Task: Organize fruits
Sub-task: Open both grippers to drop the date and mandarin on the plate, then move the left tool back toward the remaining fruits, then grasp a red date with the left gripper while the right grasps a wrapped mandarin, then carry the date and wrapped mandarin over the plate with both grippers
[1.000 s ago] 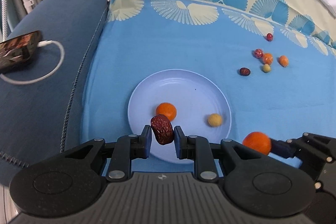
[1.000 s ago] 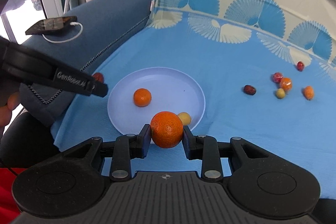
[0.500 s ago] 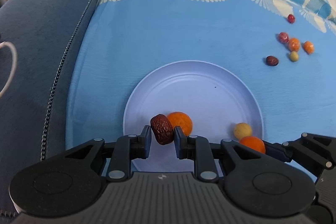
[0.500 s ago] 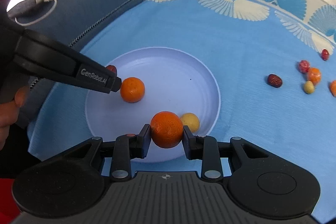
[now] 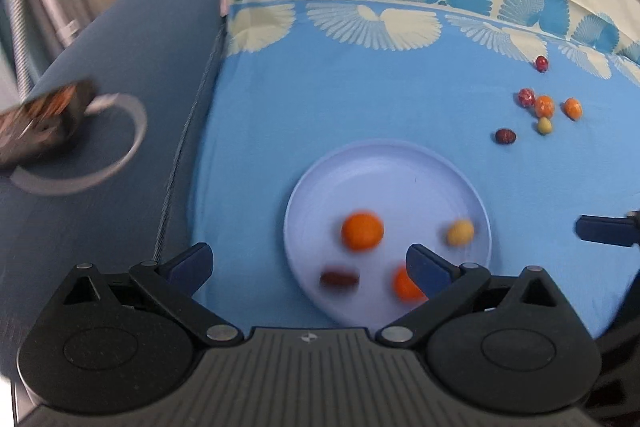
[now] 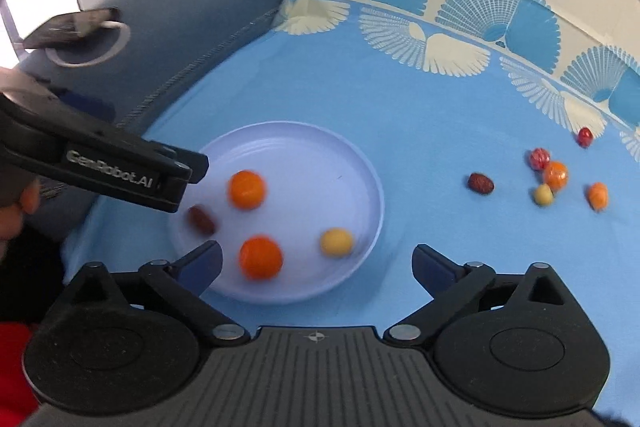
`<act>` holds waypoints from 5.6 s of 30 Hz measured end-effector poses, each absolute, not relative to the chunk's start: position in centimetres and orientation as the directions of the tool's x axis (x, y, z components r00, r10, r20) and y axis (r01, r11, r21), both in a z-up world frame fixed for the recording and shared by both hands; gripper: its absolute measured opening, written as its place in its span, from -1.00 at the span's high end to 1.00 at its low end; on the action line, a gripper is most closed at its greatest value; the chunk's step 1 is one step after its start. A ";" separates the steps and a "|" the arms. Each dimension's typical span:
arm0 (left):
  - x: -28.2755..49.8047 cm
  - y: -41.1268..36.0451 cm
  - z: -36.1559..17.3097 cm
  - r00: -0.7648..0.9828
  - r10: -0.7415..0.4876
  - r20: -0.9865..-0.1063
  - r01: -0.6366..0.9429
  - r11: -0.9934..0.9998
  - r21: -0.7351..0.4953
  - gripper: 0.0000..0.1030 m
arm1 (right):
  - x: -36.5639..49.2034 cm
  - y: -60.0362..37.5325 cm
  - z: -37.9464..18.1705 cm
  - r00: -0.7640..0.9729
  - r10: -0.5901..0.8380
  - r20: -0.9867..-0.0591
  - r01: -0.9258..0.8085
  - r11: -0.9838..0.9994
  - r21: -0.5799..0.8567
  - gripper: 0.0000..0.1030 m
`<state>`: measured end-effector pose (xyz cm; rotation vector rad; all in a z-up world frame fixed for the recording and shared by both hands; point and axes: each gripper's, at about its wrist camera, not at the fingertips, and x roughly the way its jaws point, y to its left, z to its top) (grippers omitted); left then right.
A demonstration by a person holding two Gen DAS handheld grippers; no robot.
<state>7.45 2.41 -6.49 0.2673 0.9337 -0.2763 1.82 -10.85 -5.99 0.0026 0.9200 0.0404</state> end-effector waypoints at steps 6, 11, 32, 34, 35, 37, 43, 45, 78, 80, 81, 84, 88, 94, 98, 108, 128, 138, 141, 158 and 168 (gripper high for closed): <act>2.1 4.4 -5.3 0.553 -0.096 -0.828 0.289 0.954 0.082 -0.99 | -3.6 -8.0 -3.1 0.668 0.047 -0.743 -0.085 0.996 -0.014 -0.99; -1.0 4.9 -3.5 0.615 -0.083 -0.784 0.264 0.959 0.106 -0.99 | -5.6 -7.2 -1.4 0.710 0.044 -0.703 -0.113 0.992 -0.052 -0.99; -5.7 2.9 -0.5 0.684 -0.055 -0.728 0.280 0.941 0.192 -0.99 | -11.4 -8.2 1.5 0.798 -0.042 -0.601 -0.009 0.997 -0.080 -0.99; -5.8 2.9 -0.5 0.684 -0.055 -0.727 0.280 0.941 0.193 -0.99 | -11.5 -8.2 1.5 0.799 -0.041 -0.600 -0.009 0.997 -0.081 -0.99; -5.9 3.0 -0.4 0.686 -0.054 -0.726 0.280 0.940 0.194 -0.99 | -11.5 -8.2 1.6 0.799 -0.041 -0.599 -0.009 0.997 -0.081 -0.99; -5.8 3.0 -0.4 0.686 -0.055 -0.726 0.281 0.940 0.195 -0.99 | -11.5 -8.2 1.6 0.800 -0.039 -0.599 -0.011 0.997 -0.080 -0.99; -5.6 3.0 -0.5 0.678 -0.054 -0.733 0.282 0.940 0.191 -0.99 | -11.5 -8.1 1.5 0.794 -0.039 -0.607 -0.010 0.997 -0.077 -0.99; -5.5 3.1 -0.7 0.672 -0.055 -0.738 0.283 0.941 0.188 -0.99 | -11.4 -8.2 1.4 0.789 -0.037 -0.613 -0.012 0.997 -0.074 -0.99; 2.3 -4.2 -2.6 0.560 -0.126 -0.819 0.395 0.910 0.130 -0.99 | -6.9 -20.7 -3.9 0.672 -0.252 -0.697 0.388 0.921 0.042 -0.99; 3.8 -6.9 -3.0 0.548 -0.144 -0.824 0.453 0.879 0.147 -0.99 | -6.3 -22.8 -4.2 0.662 -0.269 -0.699 0.419 0.906 0.049 -0.99; 4.5 -8.3 -3.3 0.542 -0.152 -0.827 0.481 0.862 0.157 -0.99 | -5.8 -23.8 -4.4 0.658 -0.277 -0.700 0.433 0.900 0.050 -0.99; 7.0 -12.7 -4.7 0.519 -0.179 -0.836 0.570 0.801 0.182 -0.99 | -3.8 -26.8 -5.2 0.651 -0.290 -0.701 0.449 0.892 0.047 -0.99; 10.9 -18.6 -8.1 0.481 -0.204 -0.853 0.660 0.725 0.198 -0.99 | 0.1 -31.2 -7.3 0.626 -0.270 -0.731 0.452 0.890 0.058 -0.99; 16.6 -24.9 -14.8 0.412 -0.174 -0.894 0.718 0.666 0.201 -0.99 | 7.1 -36.2 -11.7 0.588 -0.228 -0.776 0.470 0.877 0.099 -0.99; 19.3 -27.0 -17.8 0.388 -0.138 -0.911 0.739 0.638 0.218 -0.99 | 11.4 -38.1 -14.9 0.548 -0.205 -0.811 0.457 0.886 0.085 -0.99; 21.7 -27.5 -18.1 0.251 -0.250 -0.935 0.763 0.646 0.032 0.36 | 15.4 -39.9 -18.4 0.537 -0.267 -0.800 0.449 0.893 0.003 0.23; 9.5 -15.1 -4.7 0.435 -0.257 -0.863 0.643 0.760 0.097 0.35 | -0.9 -33.8 -5.3 0.665 -0.325 -0.673 0.490 0.869 0.064 0.24; 2.1 -4.3 0.5 0.537 -0.212 -0.817 0.488 0.867 0.096 0.35 | -5.9 -20.4 -1.5 0.736 -0.069 -0.674 0.222 0.964 0.144 0.24; -0.3 -2.1 0.9 0.584 -0.151 -0.798 0.431 0.890 0.147 0.35 | -7.1 -17.0 -0.7 0.733 0.020 -0.680 0.125 0.979 0.163 0.24; -5.2 3.3 0.8 0.589 -0.212 -0.780 0.380 0.924 0.035 0.35 | -11.3 -9.8 1.3 0.735 0.042 -0.676 -0.030 0.999 0.030 0.24; -5.0 4.1 0.7 0.584 -0.225 -0.780 0.365 0.931 0.005 0.35 | -11.2 -9.1 1.3 0.728 0.034 -0.685 -0.047 0.999 -0.001 0.24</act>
